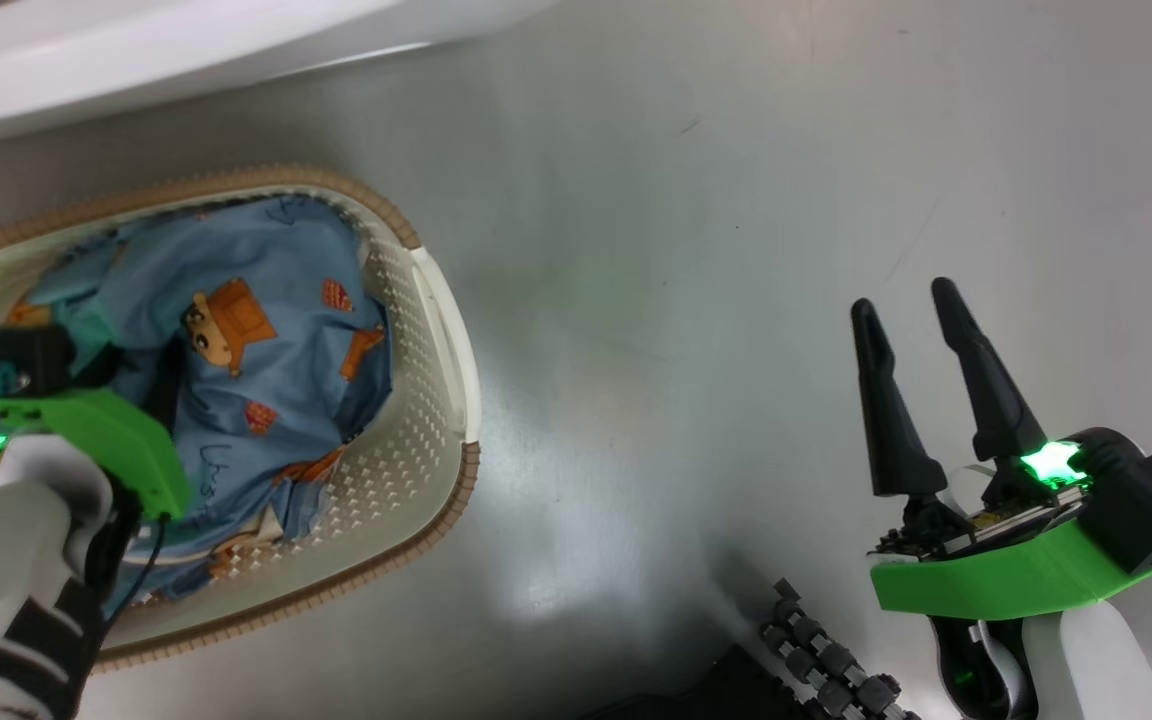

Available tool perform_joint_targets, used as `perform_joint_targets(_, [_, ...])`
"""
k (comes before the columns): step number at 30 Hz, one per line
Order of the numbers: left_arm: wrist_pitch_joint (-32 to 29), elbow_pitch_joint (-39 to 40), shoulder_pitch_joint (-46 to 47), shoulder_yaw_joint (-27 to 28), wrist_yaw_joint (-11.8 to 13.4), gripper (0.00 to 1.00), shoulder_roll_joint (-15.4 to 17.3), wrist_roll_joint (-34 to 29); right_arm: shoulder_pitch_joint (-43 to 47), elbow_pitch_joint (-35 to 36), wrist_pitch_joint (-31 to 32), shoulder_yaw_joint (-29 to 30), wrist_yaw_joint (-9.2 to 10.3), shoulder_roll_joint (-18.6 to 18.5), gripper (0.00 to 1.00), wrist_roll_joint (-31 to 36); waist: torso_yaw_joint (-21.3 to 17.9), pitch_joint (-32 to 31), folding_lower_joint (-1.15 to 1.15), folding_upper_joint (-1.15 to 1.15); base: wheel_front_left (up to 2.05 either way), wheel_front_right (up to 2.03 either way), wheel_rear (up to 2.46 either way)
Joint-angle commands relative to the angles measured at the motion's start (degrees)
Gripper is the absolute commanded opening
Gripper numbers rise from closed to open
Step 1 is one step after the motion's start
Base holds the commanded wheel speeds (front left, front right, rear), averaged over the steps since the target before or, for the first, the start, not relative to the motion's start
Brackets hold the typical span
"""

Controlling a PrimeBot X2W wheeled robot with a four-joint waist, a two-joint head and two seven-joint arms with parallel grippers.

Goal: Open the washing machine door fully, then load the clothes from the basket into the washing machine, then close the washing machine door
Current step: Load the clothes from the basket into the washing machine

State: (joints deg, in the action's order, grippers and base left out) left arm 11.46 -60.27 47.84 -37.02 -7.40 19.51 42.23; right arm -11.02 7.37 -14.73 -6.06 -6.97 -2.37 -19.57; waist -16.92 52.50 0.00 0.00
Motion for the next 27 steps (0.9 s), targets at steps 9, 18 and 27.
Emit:
perform_joint_targets(9, [2.03,-4.98,0.90,-2.23,-0.09,0.00,-2.00,0.21,2.56,0.80,-0.27,0.00,-0.52,-0.51,1.00,1.98,1.48,-1.53,0.00,0.00,0.00,0.00,0.00])
perform_joint_targets(18, [3.49,-0.83,-3.99,-0.09,-0.05,0.00,-3.33,1.36,2.62,-1.81,-0.27,-0.12,-0.52,-0.51,1.00,1.33,5.14,-10.12,0.00,0.00,0.00,0.00,0.00])
perform_joint_targets(27, [3.52,17.45,-20.15,12.52,3.26,0.00,-5.73,-7.16,3.90,-5.72,-0.27,-0.01,-0.52,-0.51,1.00,1.91,10.76,-23.16,0.00,0.00,0.00,0.00,0.00])
